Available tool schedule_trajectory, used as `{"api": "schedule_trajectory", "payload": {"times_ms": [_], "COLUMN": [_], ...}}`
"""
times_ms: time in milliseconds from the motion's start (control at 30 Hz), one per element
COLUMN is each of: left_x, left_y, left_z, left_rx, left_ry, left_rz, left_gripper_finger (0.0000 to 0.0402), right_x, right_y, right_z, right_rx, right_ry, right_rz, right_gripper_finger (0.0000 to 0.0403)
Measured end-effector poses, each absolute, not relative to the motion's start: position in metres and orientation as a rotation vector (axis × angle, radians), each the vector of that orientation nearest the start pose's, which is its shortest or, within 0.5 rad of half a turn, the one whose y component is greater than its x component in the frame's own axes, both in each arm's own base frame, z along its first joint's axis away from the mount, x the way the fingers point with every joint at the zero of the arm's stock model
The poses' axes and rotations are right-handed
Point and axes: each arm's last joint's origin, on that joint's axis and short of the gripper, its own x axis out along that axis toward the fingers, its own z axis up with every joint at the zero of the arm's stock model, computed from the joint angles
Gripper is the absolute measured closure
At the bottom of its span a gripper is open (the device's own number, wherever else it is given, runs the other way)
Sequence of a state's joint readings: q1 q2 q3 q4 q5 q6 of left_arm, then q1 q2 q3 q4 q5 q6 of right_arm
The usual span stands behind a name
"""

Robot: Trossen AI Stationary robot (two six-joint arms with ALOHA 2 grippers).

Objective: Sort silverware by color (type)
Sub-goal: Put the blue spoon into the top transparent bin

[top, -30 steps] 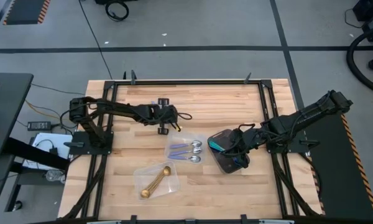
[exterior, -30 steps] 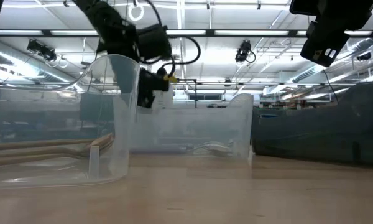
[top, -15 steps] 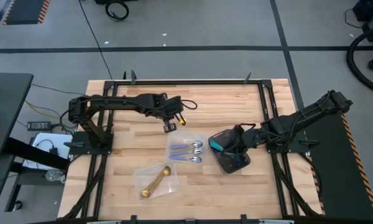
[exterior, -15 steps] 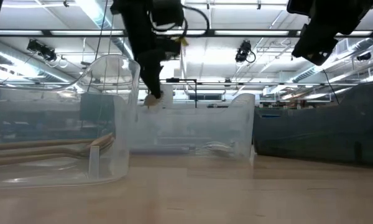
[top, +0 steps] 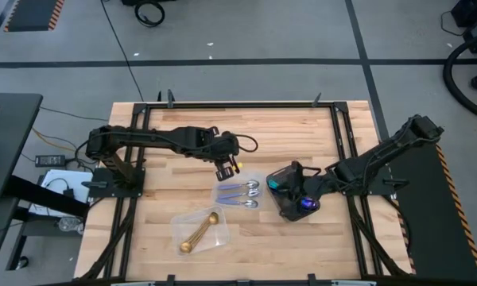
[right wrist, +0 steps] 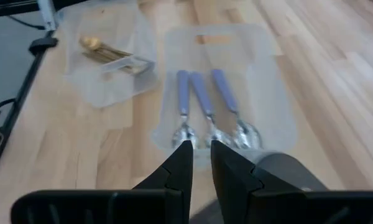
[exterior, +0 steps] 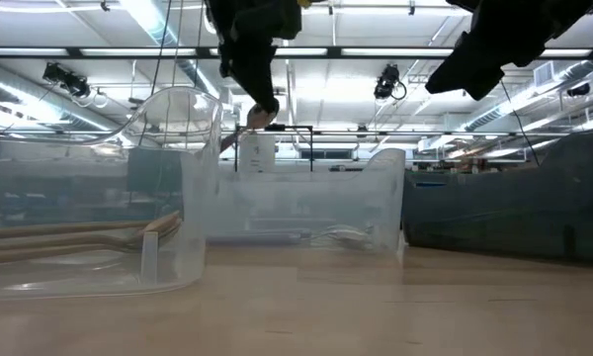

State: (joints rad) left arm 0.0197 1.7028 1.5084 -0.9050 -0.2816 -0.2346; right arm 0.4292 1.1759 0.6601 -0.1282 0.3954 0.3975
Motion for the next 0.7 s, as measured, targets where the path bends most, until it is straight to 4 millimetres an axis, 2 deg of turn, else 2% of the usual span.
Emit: {"api": "schedule_trajectory", "payload": {"times_ms": [133,333,500,700], "left_x": [0.35,0.351,0.359,0.362], "left_y": [0.005,-0.012,-0.029,-0.036], "left_z": [0.296,0.304,0.309,0.319], "left_rx": [-0.105,-0.178,-0.287,-0.358], "left_ry": [1.038,1.001,0.926,0.885], "left_rz": [0.401,0.403,0.289,0.258], "left_gripper_finger": [0.0391,0.0391,0.0391,0.0391], "right_x": [0.226,0.221,0.215,0.212], "right_y": [0.098,0.112,0.121,0.125], "right_z": [0.215,0.216,0.217,0.218], "right_rx": [0.124,0.092,0.048,-0.008], "right_ry": [0.572,0.516,0.479,0.464], "right_rz": [-0.061,-0.116,-0.153,-0.168], "right_gripper_finger": [0.0335,0.0335,0.0335,0.0335]}}
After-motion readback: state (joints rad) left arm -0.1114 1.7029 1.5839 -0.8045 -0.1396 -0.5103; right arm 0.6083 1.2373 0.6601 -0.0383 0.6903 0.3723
